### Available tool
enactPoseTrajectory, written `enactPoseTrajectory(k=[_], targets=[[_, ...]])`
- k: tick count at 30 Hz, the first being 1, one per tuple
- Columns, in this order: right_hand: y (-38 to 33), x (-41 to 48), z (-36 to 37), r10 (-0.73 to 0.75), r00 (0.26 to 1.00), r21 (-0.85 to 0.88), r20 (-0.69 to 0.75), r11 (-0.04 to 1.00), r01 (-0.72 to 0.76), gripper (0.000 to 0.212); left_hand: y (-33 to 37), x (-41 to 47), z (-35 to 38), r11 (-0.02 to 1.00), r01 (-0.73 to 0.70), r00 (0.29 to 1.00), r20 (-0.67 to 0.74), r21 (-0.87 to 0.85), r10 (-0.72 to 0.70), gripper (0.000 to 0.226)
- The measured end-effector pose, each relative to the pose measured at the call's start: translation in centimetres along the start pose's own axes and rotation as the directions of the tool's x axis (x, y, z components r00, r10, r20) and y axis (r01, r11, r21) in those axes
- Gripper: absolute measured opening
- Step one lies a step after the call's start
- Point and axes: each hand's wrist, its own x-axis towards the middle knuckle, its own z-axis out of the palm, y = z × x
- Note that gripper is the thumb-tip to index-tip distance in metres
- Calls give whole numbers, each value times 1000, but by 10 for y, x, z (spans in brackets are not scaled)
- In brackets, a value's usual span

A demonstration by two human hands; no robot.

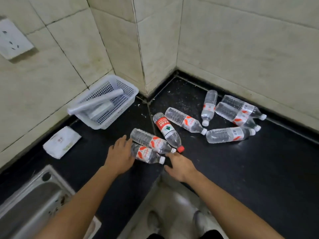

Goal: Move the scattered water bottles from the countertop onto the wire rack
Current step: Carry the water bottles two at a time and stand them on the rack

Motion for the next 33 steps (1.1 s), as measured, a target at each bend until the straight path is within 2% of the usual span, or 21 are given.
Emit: enactPoseTrajectory(k=[2,5,8,11,13,18,22,25,26,28,29,30,31,33], targets=[[-5,8,13,43,998,107,41,993,-47,59,-8,27,3,993,45,999,20,-111,-44,68],[-5,20,34,132,986,347,100,924,-159,68,-21,49,21,934,234,971,121,-271,-208,67],[-2,24,47,239,954,597,178,745,-298,73,-19,46,42,889,326,943,174,-322,-282,64],[8,21,53,310,932,749,186,569,-339,75,-4,38,45,855,360,931,200,-374,-305,60],[18,20,56,365,915,813,171,472,-341,79,9,36,45,860,353,931,229,-368,-284,62],[41,15,41,515,845,895,146,296,-335,110,60,38,50,867,356,919,297,-347,-259,64],[60,5,22,654,756,895,30,319,-312,105,100,31,55,836,230,945,321,-498,-68,55],[77,5,15,735,677,904,-37,313,-290,116,118,35,54,793,105,929,344,-601,137,55],[80,6,12,759,650,903,-41,306,-300,121,120,37,53,819,6,940,283,-574,192,52],[85,10,4,805,594,893,5,264,-366,127,119,50,51,897,-272,955,13,-347,295,48],[86,13,0,819,572,882,41,240,-406,130,115,61,48,916,-352,936,-96,-191,340,51],[86,15,-2,824,561,869,77,221,-443,132,108,72,47,931,-360,928,-124,-51,352,58],[86,18,-3,821,560,852,110,213,-478,134,99,83,46,945,-322,943,-69,58,325,69],[83,22,0,807,576,814,132,243,-527,135,76,99,48,945,-244,965,147,216,216,92]])
